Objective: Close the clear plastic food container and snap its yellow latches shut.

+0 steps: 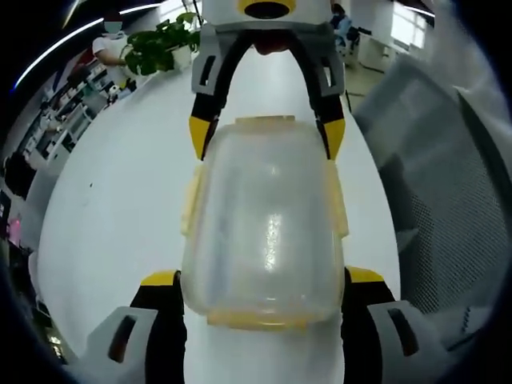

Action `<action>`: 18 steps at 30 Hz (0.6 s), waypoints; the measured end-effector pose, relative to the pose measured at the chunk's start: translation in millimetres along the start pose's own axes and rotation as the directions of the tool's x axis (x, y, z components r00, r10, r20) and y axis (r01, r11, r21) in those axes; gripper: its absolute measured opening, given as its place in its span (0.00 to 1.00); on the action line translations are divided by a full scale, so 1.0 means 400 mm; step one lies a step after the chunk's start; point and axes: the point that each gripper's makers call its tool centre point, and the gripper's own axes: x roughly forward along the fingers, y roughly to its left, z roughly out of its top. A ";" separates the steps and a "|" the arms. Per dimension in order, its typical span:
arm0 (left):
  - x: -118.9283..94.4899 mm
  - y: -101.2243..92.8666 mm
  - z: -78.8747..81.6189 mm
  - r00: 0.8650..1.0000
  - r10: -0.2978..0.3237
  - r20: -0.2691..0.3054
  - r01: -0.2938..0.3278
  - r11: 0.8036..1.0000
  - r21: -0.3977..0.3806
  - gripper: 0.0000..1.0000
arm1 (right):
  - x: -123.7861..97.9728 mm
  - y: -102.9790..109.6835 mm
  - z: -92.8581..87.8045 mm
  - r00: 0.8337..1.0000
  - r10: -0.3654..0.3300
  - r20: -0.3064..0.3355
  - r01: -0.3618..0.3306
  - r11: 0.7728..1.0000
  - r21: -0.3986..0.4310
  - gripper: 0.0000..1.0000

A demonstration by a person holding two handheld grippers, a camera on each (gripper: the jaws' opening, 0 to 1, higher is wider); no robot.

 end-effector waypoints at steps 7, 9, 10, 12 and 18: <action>0.003 0.077 -0.002 1.000 -0.003 0.004 0.003 1.000 0.004 0.78 | 0.002 -0.075 0.001 1.000 0.002 -0.007 -0.002 1.000 -0.001 0.78; 0.006 0.097 -0.001 1.000 -0.005 0.004 0.005 1.000 0.006 0.78 | 0.003 -0.098 0.000 1.000 0.000 -0.002 0.000 1.000 0.007 0.78; 0.009 0.113 -0.002 1.000 -0.006 0.004 0.006 1.000 0.008 0.78 | 0.003 -0.107 0.000 1.000 -0.002 -0.003 0.002 1.000 0.007 0.78; 0.011 0.130 0.001 1.000 -0.006 0.005 0.006 1.000 0.008 0.78 | 0.003 -0.130 -0.003 1.000 -0.004 -0.007 0.004 1.000 0.009 0.78; 0.022 0.200 0.008 1.000 -0.001 0.001 0.001 1.000 0.004 0.78 | 0.002 -0.199 -0.011 1.000 -0.003 -0.013 0.003 1.000 0.001 0.78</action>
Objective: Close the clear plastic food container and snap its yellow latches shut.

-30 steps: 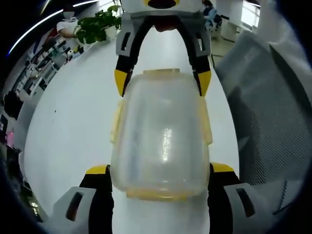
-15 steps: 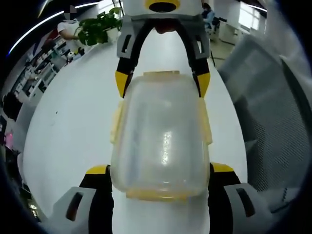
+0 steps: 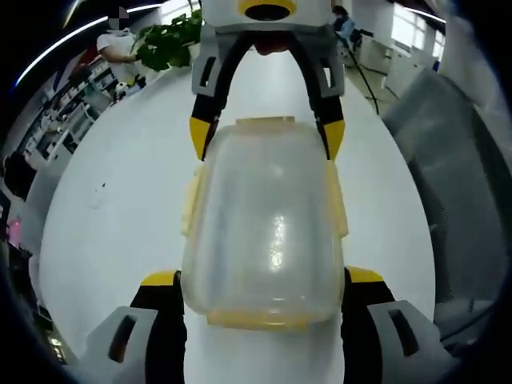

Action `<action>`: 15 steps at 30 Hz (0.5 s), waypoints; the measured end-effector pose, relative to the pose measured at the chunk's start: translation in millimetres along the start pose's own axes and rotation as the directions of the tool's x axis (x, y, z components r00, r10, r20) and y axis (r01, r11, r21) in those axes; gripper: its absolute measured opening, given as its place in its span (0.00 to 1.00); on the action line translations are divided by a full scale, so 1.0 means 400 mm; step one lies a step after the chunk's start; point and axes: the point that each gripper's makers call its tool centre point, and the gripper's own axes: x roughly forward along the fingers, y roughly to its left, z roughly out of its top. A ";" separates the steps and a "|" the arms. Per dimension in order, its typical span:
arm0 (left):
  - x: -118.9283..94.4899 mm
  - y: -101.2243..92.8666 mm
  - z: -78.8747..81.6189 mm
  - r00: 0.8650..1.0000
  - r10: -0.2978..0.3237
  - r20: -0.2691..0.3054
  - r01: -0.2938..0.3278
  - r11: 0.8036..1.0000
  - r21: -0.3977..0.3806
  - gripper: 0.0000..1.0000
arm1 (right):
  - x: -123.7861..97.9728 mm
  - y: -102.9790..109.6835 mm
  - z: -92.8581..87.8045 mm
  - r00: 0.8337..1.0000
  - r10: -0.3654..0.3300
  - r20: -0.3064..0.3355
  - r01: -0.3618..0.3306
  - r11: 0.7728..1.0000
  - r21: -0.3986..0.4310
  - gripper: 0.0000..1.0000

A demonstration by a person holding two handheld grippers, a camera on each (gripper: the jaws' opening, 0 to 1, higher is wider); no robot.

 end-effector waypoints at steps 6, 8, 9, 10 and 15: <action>0.009 0.062 0.004 1.000 -0.002 0.001 0.002 1.000 0.000 0.78 | 0.003 -0.063 -0.007 1.000 0.000 0.001 0.000 1.000 0.004 0.78; 0.012 0.077 0.005 1.000 -0.002 -0.005 0.002 1.000 0.003 0.78 | 0.002 -0.078 -0.008 1.000 -0.002 0.002 0.002 1.000 0.007 0.78; 0.013 0.083 0.006 1.000 -0.003 -0.007 0.003 1.000 0.005 0.78 | 0.002 -0.087 -0.009 1.000 -0.001 0.000 0.001 1.000 0.008 0.78; 0.014 0.091 0.007 1.000 -0.004 -0.011 0.004 1.000 0.007 0.78 | 0.001 -0.095 -0.011 1.000 -0.001 0.000 0.001 1.000 0.009 0.78; 0.015 0.094 0.006 1.000 -0.002 -0.018 0.002 1.000 0.004 0.78 | 0.002 -0.096 -0.013 1.000 0.004 -0.006 -0.004 1.000 0.005 0.78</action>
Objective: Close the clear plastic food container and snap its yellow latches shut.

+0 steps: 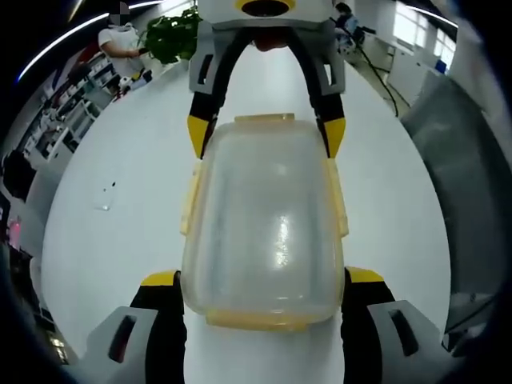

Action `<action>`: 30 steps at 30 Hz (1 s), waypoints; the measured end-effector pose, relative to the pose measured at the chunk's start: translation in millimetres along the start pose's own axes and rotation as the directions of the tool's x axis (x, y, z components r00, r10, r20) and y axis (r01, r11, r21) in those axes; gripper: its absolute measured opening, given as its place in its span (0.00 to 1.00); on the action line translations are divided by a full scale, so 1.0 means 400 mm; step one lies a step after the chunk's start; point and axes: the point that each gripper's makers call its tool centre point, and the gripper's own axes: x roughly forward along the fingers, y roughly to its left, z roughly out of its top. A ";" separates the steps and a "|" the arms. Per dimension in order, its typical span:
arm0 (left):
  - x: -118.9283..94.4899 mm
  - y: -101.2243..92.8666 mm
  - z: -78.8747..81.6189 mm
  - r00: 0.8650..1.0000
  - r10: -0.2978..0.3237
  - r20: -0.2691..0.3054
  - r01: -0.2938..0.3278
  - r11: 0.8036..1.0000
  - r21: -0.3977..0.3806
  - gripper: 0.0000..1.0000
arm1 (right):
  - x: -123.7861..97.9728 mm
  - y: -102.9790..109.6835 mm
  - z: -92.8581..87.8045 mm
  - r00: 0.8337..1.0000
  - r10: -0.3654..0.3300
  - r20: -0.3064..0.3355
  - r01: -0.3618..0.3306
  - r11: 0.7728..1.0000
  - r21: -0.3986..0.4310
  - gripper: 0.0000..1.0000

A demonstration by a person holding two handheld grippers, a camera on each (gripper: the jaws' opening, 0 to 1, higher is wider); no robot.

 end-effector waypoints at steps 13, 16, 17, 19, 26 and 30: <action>-0.010 0.002 0.020 0.999 0.017 0.044 -0.013 0.996 -0.087 0.92 | -0.006 0.003 0.029 0.999 -0.027 0.033 0.025 0.997 0.071 0.91; -0.018 0.002 0.019 0.999 0.025 0.033 -0.023 0.997 -0.069 0.99 | -0.021 -0.010 0.042 0.998 -0.054 0.043 0.051 0.995 0.080 0.99; -0.020 0.001 0.022 0.999 0.030 0.036 -0.027 0.997 -0.077 0.99 | -0.030 -0.011 0.048 0.997 -0.061 0.054 0.055 0.994 0.095 0.99; -0.023 0.000 0.022 0.999 0.040 0.031 -0.038 0.996 -0.075 0.99 | -0.033 -0.007 0.050 0.997 -0.058 0.051 0.053 0.993 0.104 0.99; -0.039 -0.014 0.030 0.998 0.062 0.017 -0.060 0.996 -0.065 0.99 | -0.053 0.008 0.050 0.995 -0.085 0.042 0.080 0.990 0.117 0.99; -0.054 -0.019 0.031 0.997 0.077 0.020 -0.075 0.993 -0.096 0.99 | -0.076 0.017 0.056 0.994 -0.097 0.056 0.088 0.986 0.144 0.99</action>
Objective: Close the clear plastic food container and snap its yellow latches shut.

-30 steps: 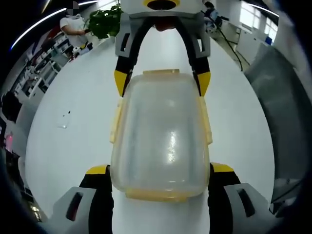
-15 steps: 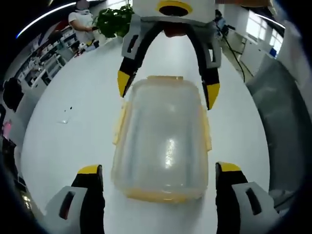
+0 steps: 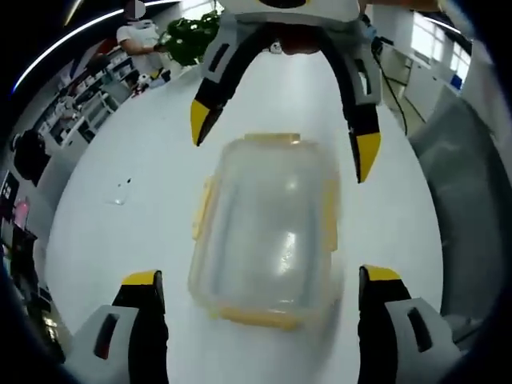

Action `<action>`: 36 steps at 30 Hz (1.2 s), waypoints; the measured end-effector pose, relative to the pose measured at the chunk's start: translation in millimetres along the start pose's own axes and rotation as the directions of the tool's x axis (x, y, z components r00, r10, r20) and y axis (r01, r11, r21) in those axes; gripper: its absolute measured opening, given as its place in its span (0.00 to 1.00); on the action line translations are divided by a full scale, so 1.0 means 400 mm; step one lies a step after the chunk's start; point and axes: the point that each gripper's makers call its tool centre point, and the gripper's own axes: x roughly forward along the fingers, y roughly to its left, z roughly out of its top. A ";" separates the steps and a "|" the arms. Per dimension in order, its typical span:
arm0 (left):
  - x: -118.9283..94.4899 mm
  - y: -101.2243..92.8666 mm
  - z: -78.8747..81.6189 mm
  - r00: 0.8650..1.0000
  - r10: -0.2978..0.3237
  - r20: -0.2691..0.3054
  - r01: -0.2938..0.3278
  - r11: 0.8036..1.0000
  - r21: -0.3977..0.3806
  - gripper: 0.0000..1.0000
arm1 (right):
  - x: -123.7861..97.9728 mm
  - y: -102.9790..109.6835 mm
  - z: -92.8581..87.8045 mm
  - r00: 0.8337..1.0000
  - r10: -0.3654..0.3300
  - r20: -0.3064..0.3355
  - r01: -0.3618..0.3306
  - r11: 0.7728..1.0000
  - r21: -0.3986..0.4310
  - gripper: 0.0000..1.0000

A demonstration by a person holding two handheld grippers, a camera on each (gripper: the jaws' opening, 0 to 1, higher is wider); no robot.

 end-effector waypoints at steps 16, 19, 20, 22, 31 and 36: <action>-0.080 -0.040 -0.013 0.994 0.093 0.057 -0.085 0.988 -0.126 0.99 | -0.059 0.063 0.000 0.992 -0.073 0.099 0.054 0.981 0.186 0.99; -0.100 -0.061 -0.013 0.992 0.107 0.069 -0.096 0.985 -0.146 0.99 | -0.075 0.071 -0.005 0.989 -0.102 0.103 0.080 0.976 0.202 0.99; -0.107 -0.068 -0.012 0.990 0.116 0.077 -0.102 0.982 -0.161 0.99 | -0.082 0.071 -0.006 0.987 -0.121 0.109 0.096 0.973 0.208 0.99; -0.116 -0.079 -0.011 0.988 0.125 0.089 -0.107 0.977 -0.183 0.99 | -0.091 0.078 -0.009 0.984 -0.135 0.116 0.106 0.968 0.228 0.99; -0.153 -0.125 -0.022 0.980 0.171 0.104 -0.146 0.965 -0.217 0.99 | -0.134 0.127 -0.026 0.975 -0.176 0.135 0.138 0.958 0.251 0.99; -0.181 -0.144 -0.022 0.975 0.197 0.101 -0.174 0.964 -0.200 0.99 | -0.154 0.156 -0.020 0.970 -0.187 0.158 0.140 0.953 0.268 0.99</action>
